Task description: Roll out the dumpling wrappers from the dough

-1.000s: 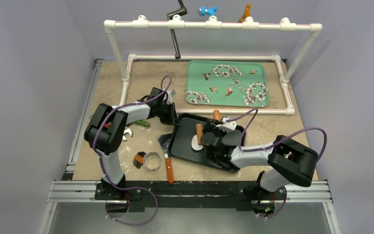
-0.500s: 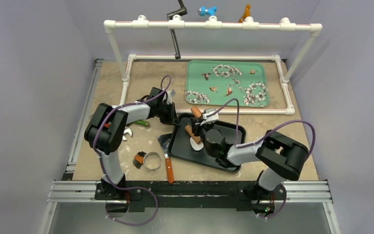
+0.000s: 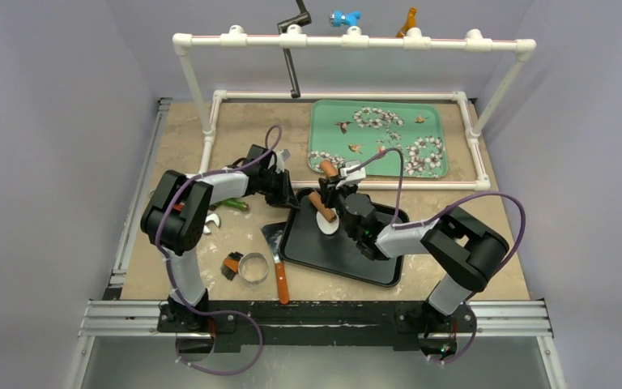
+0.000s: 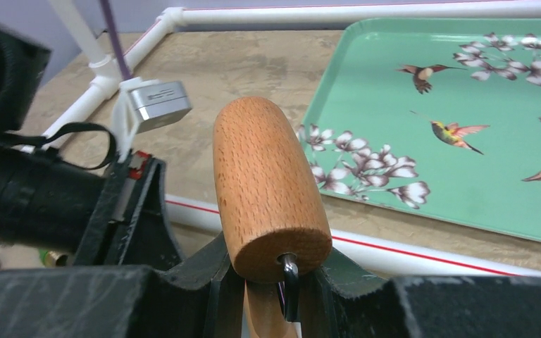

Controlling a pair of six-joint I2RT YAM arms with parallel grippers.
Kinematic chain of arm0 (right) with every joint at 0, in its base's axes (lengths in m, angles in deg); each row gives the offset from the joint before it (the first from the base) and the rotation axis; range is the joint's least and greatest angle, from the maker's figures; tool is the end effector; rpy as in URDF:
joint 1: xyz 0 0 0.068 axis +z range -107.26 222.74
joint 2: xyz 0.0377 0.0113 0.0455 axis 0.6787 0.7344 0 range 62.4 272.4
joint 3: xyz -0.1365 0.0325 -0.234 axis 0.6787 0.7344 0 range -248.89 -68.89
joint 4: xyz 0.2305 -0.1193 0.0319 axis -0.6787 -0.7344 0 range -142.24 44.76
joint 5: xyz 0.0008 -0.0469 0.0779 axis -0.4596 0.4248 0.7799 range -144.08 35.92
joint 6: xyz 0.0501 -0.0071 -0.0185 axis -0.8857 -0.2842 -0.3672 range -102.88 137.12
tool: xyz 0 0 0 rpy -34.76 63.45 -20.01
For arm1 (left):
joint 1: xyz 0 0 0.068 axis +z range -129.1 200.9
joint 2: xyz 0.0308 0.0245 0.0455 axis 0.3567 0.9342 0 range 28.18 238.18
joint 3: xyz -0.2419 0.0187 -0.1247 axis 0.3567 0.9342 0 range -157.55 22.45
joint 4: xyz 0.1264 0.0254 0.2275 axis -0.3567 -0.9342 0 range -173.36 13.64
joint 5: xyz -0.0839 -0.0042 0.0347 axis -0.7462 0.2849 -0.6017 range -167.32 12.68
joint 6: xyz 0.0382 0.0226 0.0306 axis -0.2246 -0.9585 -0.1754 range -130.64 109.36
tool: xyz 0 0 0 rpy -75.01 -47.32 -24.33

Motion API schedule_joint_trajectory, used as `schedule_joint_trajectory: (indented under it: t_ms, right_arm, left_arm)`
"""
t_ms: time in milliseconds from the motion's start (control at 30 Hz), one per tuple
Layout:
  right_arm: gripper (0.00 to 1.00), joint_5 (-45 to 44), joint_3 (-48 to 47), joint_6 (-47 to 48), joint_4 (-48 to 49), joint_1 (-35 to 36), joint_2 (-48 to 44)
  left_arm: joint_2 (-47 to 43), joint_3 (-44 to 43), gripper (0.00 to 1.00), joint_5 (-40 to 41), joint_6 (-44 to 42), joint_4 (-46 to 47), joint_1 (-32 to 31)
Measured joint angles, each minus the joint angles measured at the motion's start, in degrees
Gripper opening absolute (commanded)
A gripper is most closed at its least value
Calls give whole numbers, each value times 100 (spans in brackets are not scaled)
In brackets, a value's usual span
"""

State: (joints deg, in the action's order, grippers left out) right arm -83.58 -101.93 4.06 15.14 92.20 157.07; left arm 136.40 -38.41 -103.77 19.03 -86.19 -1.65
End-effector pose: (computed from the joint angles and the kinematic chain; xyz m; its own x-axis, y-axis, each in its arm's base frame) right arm 0.2185 0.2285 0.1872 -0.0909 0.1962 -0.9763 -0.3294 0.9193 0.2154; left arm 0.3357 -0.1565 0.1357 -0.9548 -0.0833 -0.2855 0.1078 0.7976 -0.5934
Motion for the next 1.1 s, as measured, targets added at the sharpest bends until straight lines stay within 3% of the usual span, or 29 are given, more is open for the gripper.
schedule_joint_trajectory:
  t_ms: [133,600,1100]
  right_arm:
    - [0,57,-190,-186,-485,-192,-57]
    - [0,361,-210,-511,-748,-186,-74]
    - [0,391,-614,-715,-1246,-74,46]
  left_arm:
    - [44,107,0,-376,251,146,190]
    - [-20,656,0,-1239,1027,487,949]
    - [-22,826,0,-1423,1172,756,1038]
